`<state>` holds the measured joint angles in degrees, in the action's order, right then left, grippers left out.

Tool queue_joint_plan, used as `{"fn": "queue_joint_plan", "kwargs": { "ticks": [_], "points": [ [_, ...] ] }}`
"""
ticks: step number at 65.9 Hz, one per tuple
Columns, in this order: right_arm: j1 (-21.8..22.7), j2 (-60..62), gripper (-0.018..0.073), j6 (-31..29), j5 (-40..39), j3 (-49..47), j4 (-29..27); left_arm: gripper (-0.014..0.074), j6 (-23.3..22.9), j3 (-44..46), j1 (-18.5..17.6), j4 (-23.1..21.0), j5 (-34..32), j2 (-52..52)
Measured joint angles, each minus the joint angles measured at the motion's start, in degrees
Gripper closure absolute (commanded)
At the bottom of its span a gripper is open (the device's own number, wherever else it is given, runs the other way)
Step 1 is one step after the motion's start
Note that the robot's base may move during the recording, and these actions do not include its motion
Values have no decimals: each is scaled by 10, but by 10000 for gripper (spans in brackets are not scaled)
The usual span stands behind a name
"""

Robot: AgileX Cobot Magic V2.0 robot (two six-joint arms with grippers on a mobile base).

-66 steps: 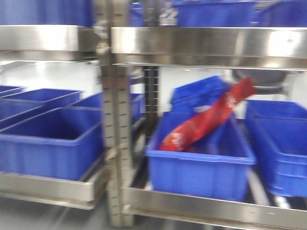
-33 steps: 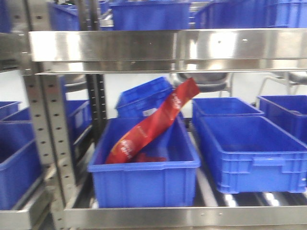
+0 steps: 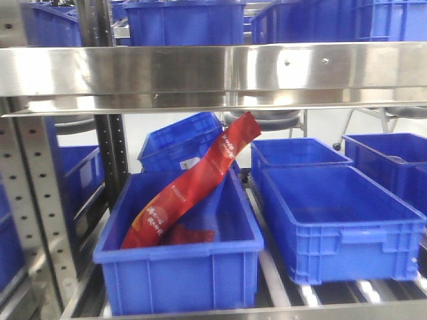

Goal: Stack two boxes on right shelf middle
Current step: 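Approach the middle shelf level holding the boxes with both grippers, then push the held boxes forward onto the middle shelf and lower them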

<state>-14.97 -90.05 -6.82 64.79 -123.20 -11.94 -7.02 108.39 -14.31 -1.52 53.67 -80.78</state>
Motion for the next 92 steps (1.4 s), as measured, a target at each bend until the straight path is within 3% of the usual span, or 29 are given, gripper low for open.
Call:
{"fn": "queue_joint_plan", "kwargs": {
  "ticks": [92],
  "points": [
    [0,0,715,-1,0,0,0,708,0,0,0,5,0,0]
  ]
}}
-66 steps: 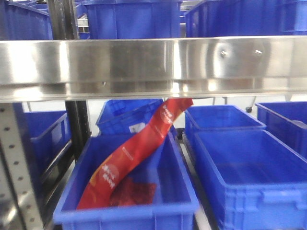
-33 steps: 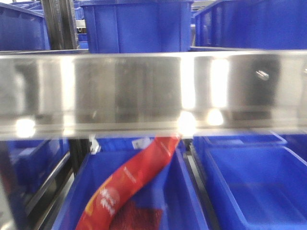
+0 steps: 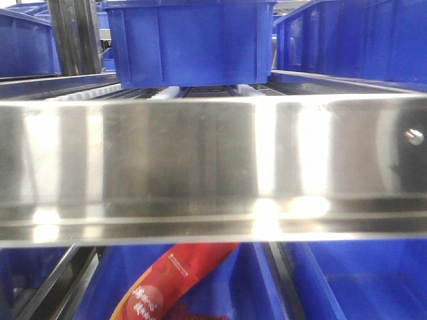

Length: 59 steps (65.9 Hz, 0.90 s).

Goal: Stack two boxes on right shelf middle
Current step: 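Push the held boxes forward onto the middle shelf and lower them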

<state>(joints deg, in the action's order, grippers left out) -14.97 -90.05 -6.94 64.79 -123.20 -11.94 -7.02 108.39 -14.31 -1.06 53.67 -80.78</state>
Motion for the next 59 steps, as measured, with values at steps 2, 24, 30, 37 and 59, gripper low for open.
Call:
{"fn": "queue_joint_plan", "kwargs": {
  "ticks": [2,24,30,37,59],
  "points": [
    [0,0,715,0,0,0,0,708,0,0,0,0,0,0],
    [0,0,715,0,0,0,0,708,0,0,0,0,0,0],
    [0,0,715,0,0,0,0,708,0,0,0,0,0,0],
    [0,0,715,1,0,0,0,708,0,0,0,0,0,0],
    [0,0,715,1,0,0,0,708,0,0,0,0,0,0]
  ]
}}
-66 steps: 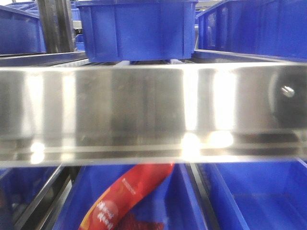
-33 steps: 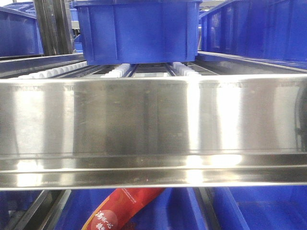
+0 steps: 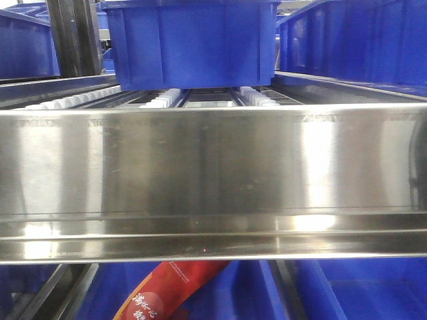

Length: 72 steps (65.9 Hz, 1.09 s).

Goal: Stack two boxes on right shelf middle
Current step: 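Push the held boxes forward onto the middle shelf and lower them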

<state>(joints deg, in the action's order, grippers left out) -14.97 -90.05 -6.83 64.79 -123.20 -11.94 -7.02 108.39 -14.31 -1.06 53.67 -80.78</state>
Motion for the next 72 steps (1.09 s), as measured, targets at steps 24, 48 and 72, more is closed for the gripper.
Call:
{"fn": "queue_joint_plan", "kwargs": {
  "ticks": [24,48,72],
  "points": [
    [0,0,715,-1,0,0,0,708,0,0,0,0,0,0],
    [1,0,715,-1,33,0,-19,708,0,0,0,0,52,0],
    [-22,-2,715,1,73,115,-32,708,0,-83,0,11,148,-1]
  ]
}}
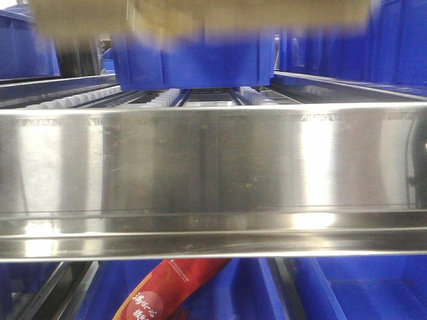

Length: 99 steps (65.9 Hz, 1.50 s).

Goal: Stack two boxes on right shelf middle
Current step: 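Push the held boxes forward onto the middle shelf and lower them, then open both grippers and release the boxes on the shelf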

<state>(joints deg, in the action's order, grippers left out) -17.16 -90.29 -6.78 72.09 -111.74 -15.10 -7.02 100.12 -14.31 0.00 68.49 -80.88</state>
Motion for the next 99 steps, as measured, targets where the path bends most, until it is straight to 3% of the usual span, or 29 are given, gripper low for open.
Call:
{"fn": "queue_joint_plan", "kwargs": {
  "ticks": [18,25,32,38,41,46,56,67,71,78,87,96,99],
  "points": [
    [-18,-3,705,6,-41,103,-2,708,0,-54,1,12,-2,-18],
    [-18,-1,599,10,-53,111,-4,678,0,-54,1,13,-5,-19],
    [-18,0,327,9,-63,113,-10,512,0,-54,1,13,-5,-19],
    [-19,0,116,2,-71,116,-14,289,4,-55,1,16,-5,-24],
    [-19,0,34,1,-71,117,-14,140,5,-55,1,17,-4,-27],
    [-19,0,-13,0,-71,117,-14,-34,7,-55,2,22,0,-27],
    [-19,0,-10,-2,-72,117,-12,75,8,-49,2,21,4,-24],
    [-19,21,25,-2,-104,118,-13,89,9,-35,2,18,3,9],
    [-19,39,88,-2,-115,118,-13,89,9,-32,2,18,2,24],
    [-19,75,347,-3,-123,118,-11,136,9,-33,2,18,1,56],
    [-19,124,713,-3,-136,136,17,377,9,-67,2,21,-17,107],
    [-19,182,718,-3,-176,206,38,652,9,-147,2,32,-77,175],
    [-19,204,718,-3,-192,242,41,707,9,-180,2,33,-104,204]
  ]
}}
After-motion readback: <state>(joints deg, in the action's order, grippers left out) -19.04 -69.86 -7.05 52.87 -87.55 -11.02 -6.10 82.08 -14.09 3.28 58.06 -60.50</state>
